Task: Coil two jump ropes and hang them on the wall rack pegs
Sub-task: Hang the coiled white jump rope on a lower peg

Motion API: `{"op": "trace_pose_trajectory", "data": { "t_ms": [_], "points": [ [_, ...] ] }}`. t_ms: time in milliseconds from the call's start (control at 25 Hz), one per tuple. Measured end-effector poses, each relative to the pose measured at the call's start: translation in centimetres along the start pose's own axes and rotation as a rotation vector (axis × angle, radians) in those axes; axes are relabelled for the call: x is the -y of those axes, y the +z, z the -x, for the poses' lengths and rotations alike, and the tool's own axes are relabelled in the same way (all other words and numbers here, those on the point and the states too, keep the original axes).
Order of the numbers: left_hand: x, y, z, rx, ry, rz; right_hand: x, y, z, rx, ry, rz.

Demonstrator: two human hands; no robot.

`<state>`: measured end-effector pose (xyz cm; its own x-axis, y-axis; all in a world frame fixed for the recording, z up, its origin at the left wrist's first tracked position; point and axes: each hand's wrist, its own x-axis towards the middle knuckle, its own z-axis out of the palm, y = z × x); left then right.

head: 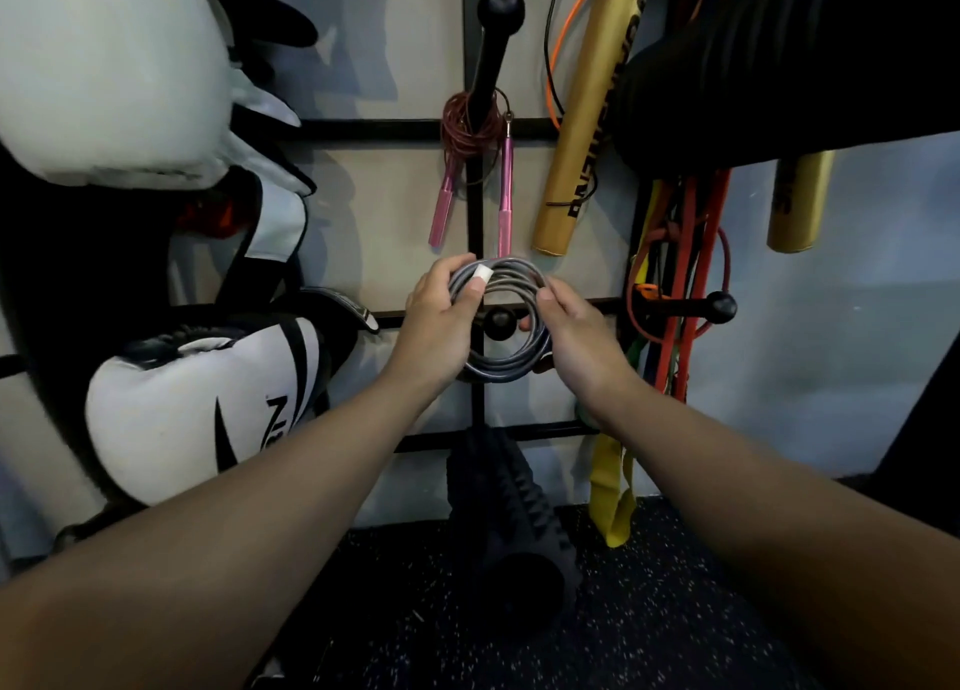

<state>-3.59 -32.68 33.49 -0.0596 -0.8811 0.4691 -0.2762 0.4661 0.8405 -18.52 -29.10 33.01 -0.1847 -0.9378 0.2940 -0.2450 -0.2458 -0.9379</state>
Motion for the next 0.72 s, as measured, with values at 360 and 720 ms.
{"op": "trace_pose_trajectory", "data": {
  "t_ms": [360, 720],
  "points": [
    [5.6, 2.3, -3.8, -0.047, -0.109, 0.122, -5.1, 1.3, -5.0, 0.035, -0.091, -0.022],
    [10.1, 3.6, -5.6, -0.024, -0.123, 0.063, -9.6, 1.6, -8.4, 0.013, -0.009, -0.090]
  ]
}}
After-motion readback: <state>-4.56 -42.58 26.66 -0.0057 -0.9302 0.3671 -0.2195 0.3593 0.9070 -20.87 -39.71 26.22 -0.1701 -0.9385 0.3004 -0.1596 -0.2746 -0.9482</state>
